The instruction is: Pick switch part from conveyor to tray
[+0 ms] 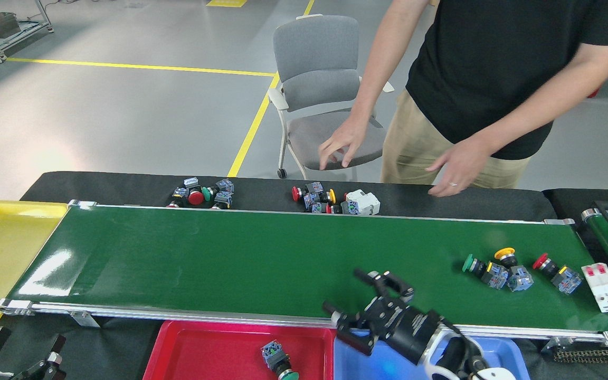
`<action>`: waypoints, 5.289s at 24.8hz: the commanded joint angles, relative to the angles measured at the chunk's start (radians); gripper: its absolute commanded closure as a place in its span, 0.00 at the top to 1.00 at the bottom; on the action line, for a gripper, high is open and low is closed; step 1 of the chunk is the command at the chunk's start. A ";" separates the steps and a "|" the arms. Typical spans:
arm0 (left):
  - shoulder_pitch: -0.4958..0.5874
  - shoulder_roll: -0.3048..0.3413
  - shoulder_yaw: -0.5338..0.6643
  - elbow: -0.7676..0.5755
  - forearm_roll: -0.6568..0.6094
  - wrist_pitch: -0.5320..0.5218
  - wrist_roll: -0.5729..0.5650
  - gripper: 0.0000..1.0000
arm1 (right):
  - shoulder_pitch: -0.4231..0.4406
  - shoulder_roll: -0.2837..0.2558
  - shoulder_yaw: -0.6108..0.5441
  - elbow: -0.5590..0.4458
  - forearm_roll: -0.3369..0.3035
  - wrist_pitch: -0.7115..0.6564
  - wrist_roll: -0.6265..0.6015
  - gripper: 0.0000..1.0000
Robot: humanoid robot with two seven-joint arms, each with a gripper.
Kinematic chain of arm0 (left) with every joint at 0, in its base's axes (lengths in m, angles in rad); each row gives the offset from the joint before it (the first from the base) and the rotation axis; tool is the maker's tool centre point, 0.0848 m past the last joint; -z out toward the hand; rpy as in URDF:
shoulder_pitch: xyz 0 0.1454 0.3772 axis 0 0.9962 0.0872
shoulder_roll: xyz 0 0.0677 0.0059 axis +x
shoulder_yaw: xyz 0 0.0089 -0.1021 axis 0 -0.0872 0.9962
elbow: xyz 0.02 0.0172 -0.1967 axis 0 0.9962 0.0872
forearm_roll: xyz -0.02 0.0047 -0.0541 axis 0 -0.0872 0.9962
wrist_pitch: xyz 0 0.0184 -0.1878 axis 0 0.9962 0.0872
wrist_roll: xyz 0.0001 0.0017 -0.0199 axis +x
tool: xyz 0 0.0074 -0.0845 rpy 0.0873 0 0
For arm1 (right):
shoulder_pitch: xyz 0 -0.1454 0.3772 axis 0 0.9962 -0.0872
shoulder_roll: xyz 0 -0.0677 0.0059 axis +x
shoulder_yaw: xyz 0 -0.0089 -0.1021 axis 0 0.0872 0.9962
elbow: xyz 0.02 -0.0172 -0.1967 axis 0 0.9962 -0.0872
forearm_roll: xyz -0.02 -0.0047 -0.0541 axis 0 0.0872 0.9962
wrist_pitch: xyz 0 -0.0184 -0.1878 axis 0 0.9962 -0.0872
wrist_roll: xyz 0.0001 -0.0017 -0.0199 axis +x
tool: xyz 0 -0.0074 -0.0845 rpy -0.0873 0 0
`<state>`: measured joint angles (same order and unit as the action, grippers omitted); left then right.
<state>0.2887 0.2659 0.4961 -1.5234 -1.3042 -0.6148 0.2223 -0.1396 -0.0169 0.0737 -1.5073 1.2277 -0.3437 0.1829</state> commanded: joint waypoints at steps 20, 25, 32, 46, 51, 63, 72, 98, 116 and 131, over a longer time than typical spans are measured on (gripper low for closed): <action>-0.028 0.013 0.004 -0.009 -0.001 -0.002 0.008 1.00 | 0.334 -0.071 -0.123 -0.226 0.003 0.276 -0.181 0.98; -0.036 0.013 0.004 -0.006 -0.001 -0.002 0.008 1.00 | 0.178 -0.018 -0.041 -0.071 0.049 0.279 -0.112 0.98; -0.036 0.013 0.004 -0.009 -0.001 -0.002 0.008 1.00 | -0.002 0.021 0.020 0.145 0.104 0.373 -0.108 0.98; -0.040 0.013 -0.008 -0.009 -0.001 -0.002 0.008 1.00 | -0.110 0.000 0.143 0.245 0.084 0.305 -0.080 0.32; -0.039 0.012 -0.010 -0.011 -0.001 -0.002 0.008 1.00 | -0.095 -0.035 0.136 0.145 -0.005 0.232 -0.046 0.30; -0.039 0.010 -0.031 -0.012 -0.001 0.000 0.008 1.00 | 0.172 -0.054 0.256 -0.139 -0.079 -0.394 0.033 0.46; -0.039 0.010 -0.039 -0.012 -0.001 -0.002 0.006 1.00 | 0.155 -0.040 0.325 -0.133 -0.005 -0.405 0.035 1.00; -0.307 -0.082 -0.605 -0.139 -0.187 0.013 -0.115 1.00 | 0.479 0.025 -0.290 -0.258 -0.011 0.084 -0.309 0.98; -0.750 -0.350 -0.648 0.482 -0.477 0.058 -0.132 1.00 | -0.009 0.084 0.187 0.194 0.070 0.278 -0.217 0.98; -0.928 -0.352 -0.640 0.821 -0.443 0.242 -0.121 0.83 | -0.078 0.080 0.225 0.231 0.082 0.256 -0.212 0.39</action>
<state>-0.6064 -0.0832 -0.1425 -0.7117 -1.7494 -0.4237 0.0843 -0.1967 0.0689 0.2969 -1.2648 1.3103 -0.0737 -0.0280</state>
